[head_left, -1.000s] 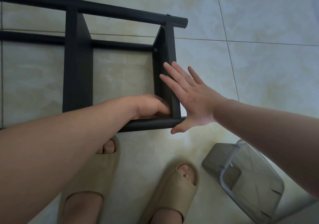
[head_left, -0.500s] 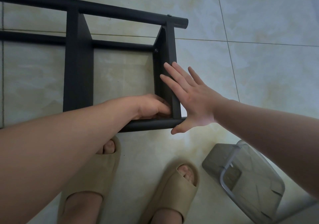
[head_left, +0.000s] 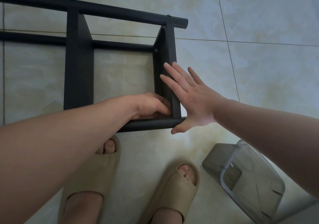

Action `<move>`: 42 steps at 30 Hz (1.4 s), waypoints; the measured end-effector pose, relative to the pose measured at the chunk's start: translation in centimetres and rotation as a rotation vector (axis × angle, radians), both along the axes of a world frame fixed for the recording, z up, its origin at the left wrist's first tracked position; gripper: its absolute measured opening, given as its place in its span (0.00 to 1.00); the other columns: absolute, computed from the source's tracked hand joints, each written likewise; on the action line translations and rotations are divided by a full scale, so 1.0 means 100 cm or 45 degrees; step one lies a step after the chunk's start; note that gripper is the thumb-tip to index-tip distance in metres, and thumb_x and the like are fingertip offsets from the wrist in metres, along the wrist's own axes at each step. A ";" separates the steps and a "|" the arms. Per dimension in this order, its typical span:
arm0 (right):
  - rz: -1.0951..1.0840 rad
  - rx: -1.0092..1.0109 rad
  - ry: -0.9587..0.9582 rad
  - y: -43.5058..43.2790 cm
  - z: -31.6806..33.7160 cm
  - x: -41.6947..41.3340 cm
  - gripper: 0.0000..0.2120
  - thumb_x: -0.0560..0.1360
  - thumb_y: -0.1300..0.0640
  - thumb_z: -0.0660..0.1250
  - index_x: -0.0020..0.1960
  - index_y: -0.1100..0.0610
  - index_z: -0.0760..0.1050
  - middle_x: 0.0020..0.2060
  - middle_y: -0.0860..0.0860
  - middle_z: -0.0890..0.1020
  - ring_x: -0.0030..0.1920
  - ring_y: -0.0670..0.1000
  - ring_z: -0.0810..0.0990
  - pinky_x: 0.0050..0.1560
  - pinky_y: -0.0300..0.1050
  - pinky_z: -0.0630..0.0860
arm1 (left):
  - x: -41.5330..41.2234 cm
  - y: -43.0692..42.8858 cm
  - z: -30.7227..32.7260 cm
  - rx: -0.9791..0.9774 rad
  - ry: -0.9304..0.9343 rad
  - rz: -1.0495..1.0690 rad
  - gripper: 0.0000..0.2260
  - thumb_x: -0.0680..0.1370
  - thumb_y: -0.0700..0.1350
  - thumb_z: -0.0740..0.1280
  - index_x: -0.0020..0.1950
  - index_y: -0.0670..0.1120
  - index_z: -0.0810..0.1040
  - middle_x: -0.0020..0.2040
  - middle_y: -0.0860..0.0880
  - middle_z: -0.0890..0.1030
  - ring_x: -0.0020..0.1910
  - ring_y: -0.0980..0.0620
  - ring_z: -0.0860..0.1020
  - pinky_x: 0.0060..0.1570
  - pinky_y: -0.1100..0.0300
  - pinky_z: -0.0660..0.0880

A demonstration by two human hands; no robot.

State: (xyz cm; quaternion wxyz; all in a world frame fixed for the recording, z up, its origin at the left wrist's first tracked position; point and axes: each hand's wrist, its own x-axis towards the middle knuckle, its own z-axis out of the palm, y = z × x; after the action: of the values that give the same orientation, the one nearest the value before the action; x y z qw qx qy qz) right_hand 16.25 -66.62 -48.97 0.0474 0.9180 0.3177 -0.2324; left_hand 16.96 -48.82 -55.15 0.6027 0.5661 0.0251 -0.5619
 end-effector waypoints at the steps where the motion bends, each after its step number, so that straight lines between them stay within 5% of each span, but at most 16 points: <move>1: 0.000 -0.001 0.001 0.000 0.000 0.000 0.68 0.57 0.15 0.57 0.82 0.54 0.38 0.81 0.51 0.34 0.79 0.53 0.29 0.79 0.64 0.41 | 0.000 0.000 0.000 0.001 0.006 0.004 0.07 0.77 0.30 0.65 0.44 0.40 0.79 0.41 0.40 0.80 0.43 0.43 0.79 0.50 0.53 0.77; 6: 0.001 -0.003 0.005 0.000 0.000 0.000 0.69 0.57 0.15 0.58 0.82 0.55 0.38 0.81 0.51 0.34 0.79 0.53 0.30 0.79 0.65 0.41 | 0.000 -0.001 0.001 0.062 -0.062 -0.031 0.01 0.67 0.39 0.71 0.36 0.43 0.81 0.35 0.43 0.80 0.39 0.45 0.79 0.45 0.54 0.74; 10: -0.004 0.011 0.006 0.000 0.000 0.000 0.69 0.57 0.15 0.58 0.82 0.55 0.38 0.81 0.51 0.34 0.79 0.53 0.30 0.79 0.64 0.41 | 0.000 0.000 -0.002 0.034 -0.052 -0.039 0.08 0.66 0.37 0.70 0.28 0.47 0.82 0.32 0.46 0.79 0.35 0.47 0.78 0.42 0.57 0.75; 13: -0.005 0.023 -0.001 -0.001 -0.001 0.000 0.69 0.57 0.15 0.58 0.82 0.55 0.39 0.81 0.51 0.34 0.79 0.52 0.29 0.79 0.64 0.41 | 0.002 0.002 -0.003 0.001 -0.014 -0.052 0.13 0.74 0.31 0.68 0.33 0.45 0.84 0.35 0.44 0.81 0.36 0.47 0.81 0.44 0.56 0.78; 20: -0.005 0.025 0.007 0.000 -0.001 0.000 0.68 0.57 0.15 0.58 0.82 0.54 0.38 0.81 0.51 0.34 0.79 0.53 0.29 0.79 0.64 0.41 | 0.002 0.002 0.001 -0.020 -0.030 -0.017 0.08 0.77 0.28 0.63 0.49 0.37 0.79 0.46 0.38 0.80 0.43 0.44 0.81 0.49 0.55 0.79; 29: -0.001 0.007 0.001 0.000 -0.001 0.000 0.68 0.58 0.15 0.59 0.82 0.55 0.39 0.81 0.52 0.34 0.80 0.54 0.31 0.79 0.64 0.42 | 0.000 0.000 0.001 -0.066 0.043 -0.022 0.10 0.78 0.31 0.63 0.43 0.41 0.82 0.42 0.41 0.83 0.43 0.44 0.82 0.52 0.51 0.78; 32: 0.006 0.003 -0.006 0.000 -0.001 0.000 0.68 0.58 0.15 0.58 0.82 0.55 0.39 0.81 0.52 0.34 0.80 0.54 0.31 0.79 0.64 0.42 | -0.001 -0.002 0.005 0.006 -0.031 -0.032 0.04 0.74 0.36 0.69 0.47 0.37 0.82 0.44 0.39 0.82 0.46 0.42 0.81 0.56 0.47 0.76; 36: 0.007 0.000 -0.007 0.000 0.000 0.000 0.68 0.58 0.15 0.58 0.82 0.55 0.39 0.81 0.52 0.35 0.80 0.54 0.31 0.79 0.64 0.42 | -0.002 -0.004 0.005 0.080 -0.084 -0.010 0.19 0.64 0.41 0.70 0.51 0.34 0.80 0.43 0.38 0.79 0.44 0.42 0.78 0.51 0.49 0.74; 42: 0.019 0.012 -0.043 -0.001 0.000 -0.001 0.68 0.58 0.15 0.58 0.82 0.56 0.42 0.82 0.53 0.37 0.81 0.55 0.34 0.79 0.65 0.42 | -0.001 -0.002 -0.003 0.045 -0.099 0.017 0.02 0.75 0.33 0.69 0.44 0.39 0.81 0.42 0.38 0.79 0.43 0.42 0.78 0.46 0.53 0.75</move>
State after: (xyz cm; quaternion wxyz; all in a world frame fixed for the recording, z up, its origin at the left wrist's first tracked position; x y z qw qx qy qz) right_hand 16.19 -66.69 -48.95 0.0501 0.9197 0.3247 -0.2149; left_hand 16.89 -48.98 -55.46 0.5968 0.5979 0.0153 -0.5348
